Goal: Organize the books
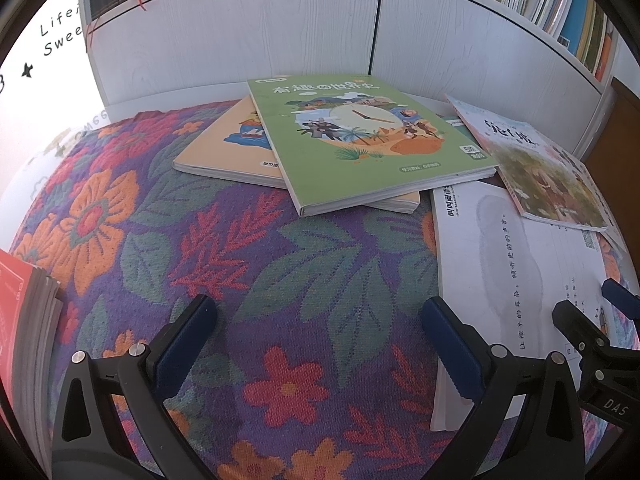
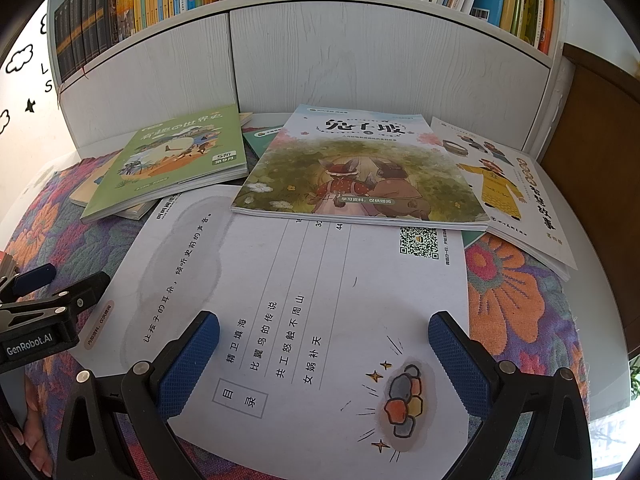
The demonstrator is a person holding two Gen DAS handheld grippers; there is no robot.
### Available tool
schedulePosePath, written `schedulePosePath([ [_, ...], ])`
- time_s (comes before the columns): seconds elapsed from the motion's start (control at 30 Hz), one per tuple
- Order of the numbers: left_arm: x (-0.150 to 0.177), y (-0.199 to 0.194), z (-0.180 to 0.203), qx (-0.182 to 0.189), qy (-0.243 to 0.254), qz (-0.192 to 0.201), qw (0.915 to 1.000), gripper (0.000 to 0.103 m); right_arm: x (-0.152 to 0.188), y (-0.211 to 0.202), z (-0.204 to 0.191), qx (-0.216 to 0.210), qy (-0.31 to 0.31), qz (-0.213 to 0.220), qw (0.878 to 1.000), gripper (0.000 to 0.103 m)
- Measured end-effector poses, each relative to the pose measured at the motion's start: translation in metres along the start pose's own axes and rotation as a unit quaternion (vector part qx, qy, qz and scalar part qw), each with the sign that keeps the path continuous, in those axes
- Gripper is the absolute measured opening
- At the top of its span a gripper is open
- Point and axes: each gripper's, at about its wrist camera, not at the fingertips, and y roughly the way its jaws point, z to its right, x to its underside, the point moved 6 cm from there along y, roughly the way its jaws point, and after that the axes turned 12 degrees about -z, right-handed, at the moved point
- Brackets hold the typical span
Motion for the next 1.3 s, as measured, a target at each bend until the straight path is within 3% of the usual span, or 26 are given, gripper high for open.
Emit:
schedulePosePath([
  [0.8,-0.001,-0.003,-0.001,0.016,0.001,0.003,0.9999,0.102,-0.001,0.000,0.001,-0.002,0.001,-0.001,1.000,0.103],
  [1.03,0.004,-0.012,-0.005,0.014,0.015,-0.018,0.9996,0.100,-0.008,0.003,0.007,-0.018,-0.009,-0.041,0.999,0.103],
  [1.07,0.003,-0.020,-0.009,0.019,0.010,-0.018,0.9996,0.100,-0.009,0.001,0.006,-0.029,-0.018,-0.060,0.998,0.103],
  [1.13,-0.007,-0.039,-0.015,0.024,0.005,-0.003,0.9997,0.100,-0.016,-0.014,0.005,-0.095,-0.029,-0.065,0.993,0.095],
  [1.17,-0.018,-0.052,-0.017,0.009,0.008,0.013,0.9998,0.100,-0.026,-0.028,0.006,-0.125,-0.030,-0.048,0.990,0.095],
  [1.23,-0.037,-0.063,-0.014,-0.012,0.021,0.033,0.9992,0.100,-0.052,-0.051,0.008,-0.135,-0.026,-0.005,0.990,0.099],
  [1.3,-0.065,-0.061,-0.010,-0.008,0.026,0.040,0.9988,0.100,-0.086,-0.055,0.001,-0.151,-0.033,0.008,0.988,0.103],
])
